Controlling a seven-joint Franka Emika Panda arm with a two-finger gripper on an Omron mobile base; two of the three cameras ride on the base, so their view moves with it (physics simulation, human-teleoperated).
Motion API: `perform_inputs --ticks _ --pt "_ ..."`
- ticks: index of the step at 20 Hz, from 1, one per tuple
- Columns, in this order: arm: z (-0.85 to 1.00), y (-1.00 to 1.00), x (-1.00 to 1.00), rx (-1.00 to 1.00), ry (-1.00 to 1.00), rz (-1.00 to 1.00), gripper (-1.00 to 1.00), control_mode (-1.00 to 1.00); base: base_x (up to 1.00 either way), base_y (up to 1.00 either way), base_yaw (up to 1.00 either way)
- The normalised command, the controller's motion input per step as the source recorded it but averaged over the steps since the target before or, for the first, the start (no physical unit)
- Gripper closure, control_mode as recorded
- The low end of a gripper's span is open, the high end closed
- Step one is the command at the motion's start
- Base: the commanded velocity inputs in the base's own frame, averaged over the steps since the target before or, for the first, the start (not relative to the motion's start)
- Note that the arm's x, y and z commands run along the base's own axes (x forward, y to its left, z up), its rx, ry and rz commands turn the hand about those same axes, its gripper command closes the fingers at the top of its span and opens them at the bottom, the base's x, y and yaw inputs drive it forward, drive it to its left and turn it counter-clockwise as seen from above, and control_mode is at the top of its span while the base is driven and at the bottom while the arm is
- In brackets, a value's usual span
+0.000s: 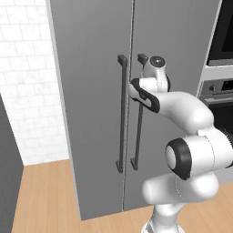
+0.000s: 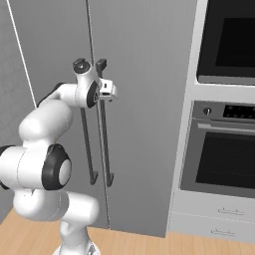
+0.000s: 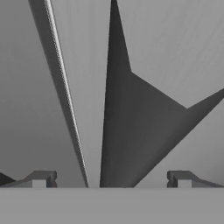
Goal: Grab a lemon wedge from the fridge and one ice cube from the ice bowl, and put them in the glass of lemonade.
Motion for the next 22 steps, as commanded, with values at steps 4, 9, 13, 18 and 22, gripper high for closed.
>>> perform_inputs --ticks 4,9,13,18,22 --pt "-0.22 0.00 0.16 0.06 0.00 0.00 -1.00 -1.00 0.00 0.00 0.00" --pt "-0.26 0.00 0.21 0.07 0.00 0.00 -1.00 -1.00 0.00 0.00 0.00" --pt "-0.23 0.05 0.28 0.03 0.00 0.00 1.00 -1.00 0.00 0.00 0.00" --pt "-0.04 0.06 0.11 0.00 0.00 0.00 1.00 -1.00 0.00 0.00 0.00" --pt "-0.04 -0.09 0.07 0.00 -0.02 0.00 1.00 -1.00 0.00 0.00 0.00"
